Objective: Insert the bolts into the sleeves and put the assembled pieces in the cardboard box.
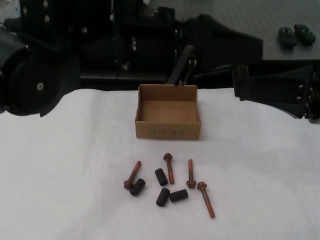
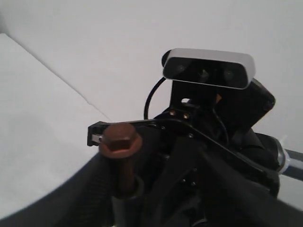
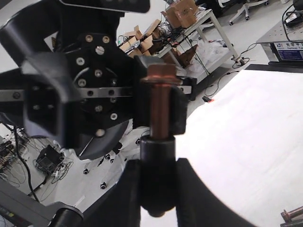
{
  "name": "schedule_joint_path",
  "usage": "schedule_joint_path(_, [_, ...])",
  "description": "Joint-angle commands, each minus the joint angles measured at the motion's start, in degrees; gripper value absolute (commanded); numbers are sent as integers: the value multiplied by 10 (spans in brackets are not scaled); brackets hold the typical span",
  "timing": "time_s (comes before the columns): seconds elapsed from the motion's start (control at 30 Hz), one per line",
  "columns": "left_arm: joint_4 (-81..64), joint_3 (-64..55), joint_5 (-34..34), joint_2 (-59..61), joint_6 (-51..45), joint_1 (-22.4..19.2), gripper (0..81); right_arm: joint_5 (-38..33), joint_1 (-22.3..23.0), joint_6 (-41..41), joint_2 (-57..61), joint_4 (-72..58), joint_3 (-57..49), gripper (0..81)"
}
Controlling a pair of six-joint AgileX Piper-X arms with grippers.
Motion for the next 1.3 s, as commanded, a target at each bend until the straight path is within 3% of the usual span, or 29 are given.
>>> schedule_joint_path(0.0, [7, 0, 15, -3, -14, -4, 459, 21, -6, -3, -6, -28, -7, 25])
schedule_joint_path(0.37, [-40, 0, 5, -3, -18, -4, 445, 17, -6, 1, -6, -28, -7, 25])
schedule_joint_path(0.6, [-20, 0, -9, -21, -3, 42, 445, -6, -6, 0, -8, -28, -7, 25])
schedule_joint_path(0.77, [132, 0, -18, -72, 99, 82, 424, 22, -6, 0, -8, -28, -7, 25])
schedule_joint_path(0.93, [358, 0, -110, -151, 228, 90, 407, 74, -2, 1, 24, -20, -17, 25])
schedule_joint_path(1.13, [480, 0, -144, -243, 239, 90, 407, 91, 4, -4, 148, 7, -93, 25])
schedule_joint_path(1.27, [528, 0, -231, -311, 244, 90, 407, 112, 4, -4, 254, 7, -181, 25])
